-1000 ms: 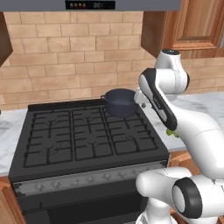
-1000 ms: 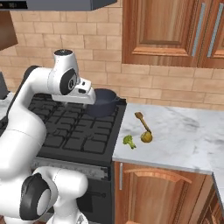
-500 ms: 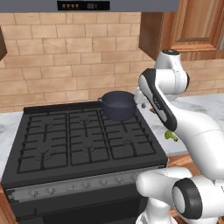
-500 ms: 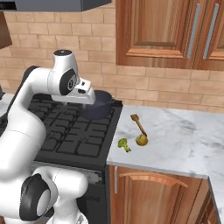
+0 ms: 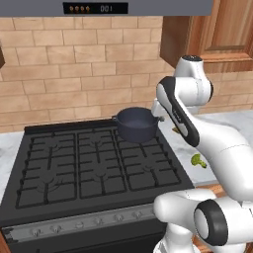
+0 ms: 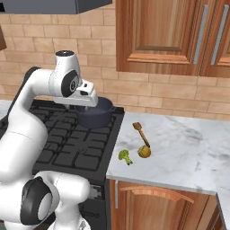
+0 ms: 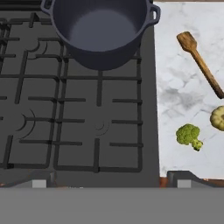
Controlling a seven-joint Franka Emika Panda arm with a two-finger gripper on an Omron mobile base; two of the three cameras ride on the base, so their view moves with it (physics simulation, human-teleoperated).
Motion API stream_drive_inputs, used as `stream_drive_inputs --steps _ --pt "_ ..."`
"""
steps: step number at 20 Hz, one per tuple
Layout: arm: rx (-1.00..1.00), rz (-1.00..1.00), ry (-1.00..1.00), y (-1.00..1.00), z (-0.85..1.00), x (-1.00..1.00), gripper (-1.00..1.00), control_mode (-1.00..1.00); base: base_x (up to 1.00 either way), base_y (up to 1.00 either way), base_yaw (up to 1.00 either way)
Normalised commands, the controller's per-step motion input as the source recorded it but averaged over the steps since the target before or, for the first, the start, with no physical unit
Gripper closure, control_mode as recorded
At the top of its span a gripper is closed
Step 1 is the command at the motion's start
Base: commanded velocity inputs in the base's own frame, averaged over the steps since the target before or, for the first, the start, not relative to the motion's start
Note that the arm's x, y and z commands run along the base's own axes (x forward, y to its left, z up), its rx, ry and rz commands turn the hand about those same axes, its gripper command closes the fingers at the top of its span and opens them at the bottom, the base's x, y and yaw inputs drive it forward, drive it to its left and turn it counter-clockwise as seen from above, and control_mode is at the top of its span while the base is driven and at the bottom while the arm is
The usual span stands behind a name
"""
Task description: Put the squash and broccoli in the pot. Retrieve the spatula and lightly stir the vegetables in the pot.
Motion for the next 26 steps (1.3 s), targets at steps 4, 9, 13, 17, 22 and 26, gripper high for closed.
stream_drive_inputs --steps 4,9,13,17,22,26 --pt "0.00 0.00 0.00 0.00 0.00 0.00 -1.00 1.00 0.24 -0.04 0.00" --pt "0.00 0.00 0.00 0.00 0.00 0.00 -1.00 1.00 0.00 0.00 0.00" --pt "0.00 0.00 0.00 0.00 0.00 0.00 -1.00 -1.00 0.00 0.00 0.00" --pt "-0.02 0.02 0.00 0.00 -0.02 -0.05 -1.00 -1.00 0.00 0.00 0.00" --pt "-0.06 0.18 -0.12 -0.06 -0.20 -0.52 -1.00 -1.00 0.00 0.00 0.00" --pt "0.03 0.05 -0.19 -0.34 -0.31 -0.58 -1.00 -1.00 0.00 0.00 0.00"
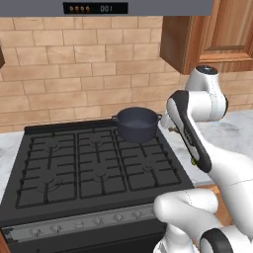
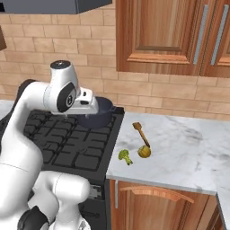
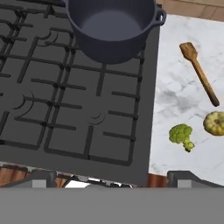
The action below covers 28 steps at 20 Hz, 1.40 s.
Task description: Put the squash and broccoli in the pot. Retrieve the spatula and lightly stir the vegetables in the pot.
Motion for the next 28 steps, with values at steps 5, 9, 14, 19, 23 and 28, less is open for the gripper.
stream_drive_inputs --steps 5,9,14,19,23,28 --pt "0.01 0.01 -0.01 -0.37 -0.45 -0.19 -1.00 -1.00 0.00 0.00 0.00" --pt "-0.03 0.17 0.00 -0.41 -0.61 -0.01 -1.00 -1.00 0.00 0.00 0.00" --pt "0.00 0.11 0.01 -0.59 -0.48 0.00 -1.00 -1.00 0.00 0.00 0.00" --pt "-0.02 0.02 0.10 -0.54 -0.36 0.04 -1.00 -1.00 0.00 0.00 0.00" --pt "0.00 0.00 0.04 -0.34 -0.41 0.15 -1.00 -1.00 0.00 0.00 0.00" --pt "0.00 0.00 0.00 -0.16 -0.32 0.28 -1.00 -1.00 0.00 0.00 0.00"
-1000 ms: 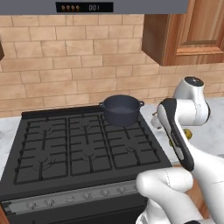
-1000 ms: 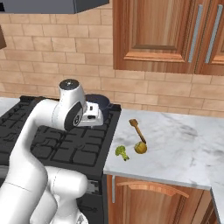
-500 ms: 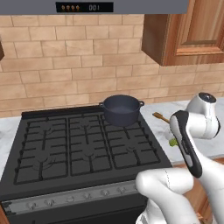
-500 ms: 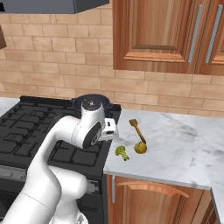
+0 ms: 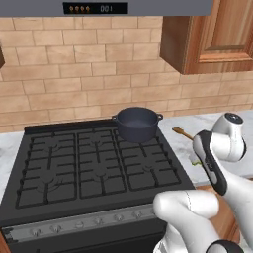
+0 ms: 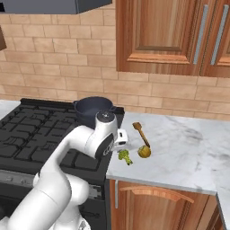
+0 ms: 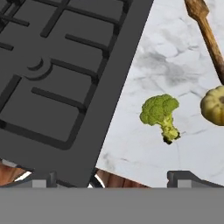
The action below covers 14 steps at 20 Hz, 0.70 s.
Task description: Put the squash and broccoli in the pot. Retrieve the spatula and lightly stir the vegetables in the pot.
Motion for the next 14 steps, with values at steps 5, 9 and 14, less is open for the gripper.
stream_drive_inputs --steps 5,9,14 --pt "0.00 -0.02 0.02 -0.15 -0.26 0.29 -1.00 -1.00 0.00 0.00 0.00" --pt "0.00 -0.09 0.11 -0.16 -0.23 0.27 -1.00 -1.00 0.00 0.00 0.00" --pt "0.01 -0.17 0.15 -0.13 -0.15 0.28 -1.00 -1.00 0.00 0.00 0.00"
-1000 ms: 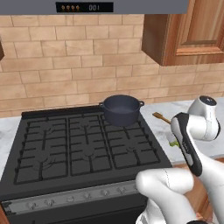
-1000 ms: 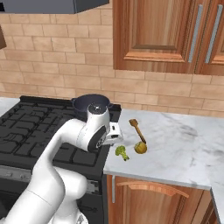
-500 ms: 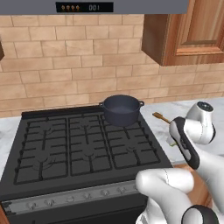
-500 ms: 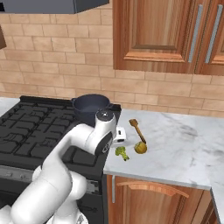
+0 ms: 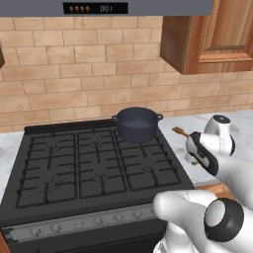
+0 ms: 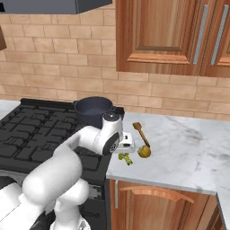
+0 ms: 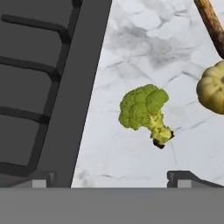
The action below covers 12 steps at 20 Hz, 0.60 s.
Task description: Put the squash and broccoli in the pot. Retrieve the spatula and lightly stir the vegetables in the pot.
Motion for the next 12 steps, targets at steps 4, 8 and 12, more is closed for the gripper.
stream_drive_inputs --steps 4,8,12 --pt "0.00 -0.15 0.11 -0.09 -0.12 0.26 -1.00 -1.00 0.00 0.00 0.00" --pt "0.01 -0.10 0.02 -0.10 -0.18 0.28 -1.00 -1.00 0.00 0.00 0.00" --pt "0.00 -0.10 0.01 -0.07 -0.34 0.27 -1.00 -1.00 0.00 0.00 0.00"
